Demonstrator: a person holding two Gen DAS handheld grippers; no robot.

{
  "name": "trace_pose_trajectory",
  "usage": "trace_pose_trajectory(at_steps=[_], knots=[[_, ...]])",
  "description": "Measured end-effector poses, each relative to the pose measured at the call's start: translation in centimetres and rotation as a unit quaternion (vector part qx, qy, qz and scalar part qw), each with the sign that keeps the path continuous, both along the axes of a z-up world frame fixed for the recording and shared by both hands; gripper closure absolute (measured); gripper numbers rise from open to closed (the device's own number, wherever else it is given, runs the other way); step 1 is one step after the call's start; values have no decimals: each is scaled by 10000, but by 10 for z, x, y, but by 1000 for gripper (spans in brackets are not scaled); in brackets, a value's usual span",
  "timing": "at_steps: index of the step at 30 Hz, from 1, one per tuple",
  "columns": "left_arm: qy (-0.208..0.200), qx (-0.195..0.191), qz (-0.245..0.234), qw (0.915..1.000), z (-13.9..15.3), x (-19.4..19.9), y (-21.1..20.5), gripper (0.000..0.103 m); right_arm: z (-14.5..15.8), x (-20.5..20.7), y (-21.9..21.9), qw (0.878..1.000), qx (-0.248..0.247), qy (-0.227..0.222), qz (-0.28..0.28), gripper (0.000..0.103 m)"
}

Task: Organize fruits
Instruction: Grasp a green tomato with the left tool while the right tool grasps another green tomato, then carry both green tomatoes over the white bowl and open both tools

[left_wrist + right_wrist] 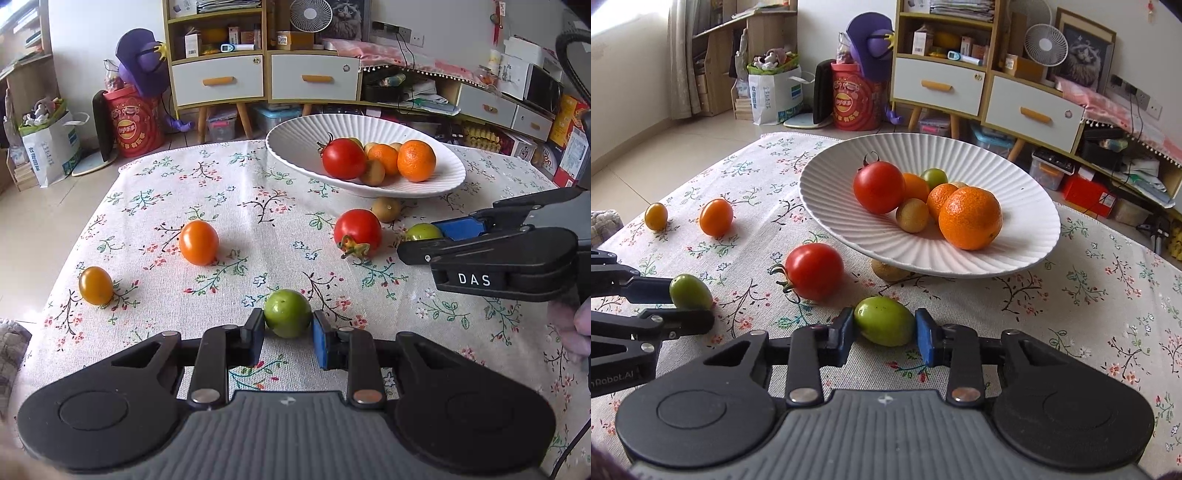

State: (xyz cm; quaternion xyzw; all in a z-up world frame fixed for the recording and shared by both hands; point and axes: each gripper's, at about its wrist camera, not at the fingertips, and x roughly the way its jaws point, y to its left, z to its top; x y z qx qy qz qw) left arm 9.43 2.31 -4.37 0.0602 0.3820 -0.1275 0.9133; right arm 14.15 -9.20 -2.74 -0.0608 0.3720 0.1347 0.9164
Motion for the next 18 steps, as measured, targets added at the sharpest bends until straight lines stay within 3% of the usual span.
trace_pose_trajectory(at_steps=[18], knots=[[-39,-161,-10,9999,10,-4,9,76,20,-20,-26,9997,259,13,24,71]])
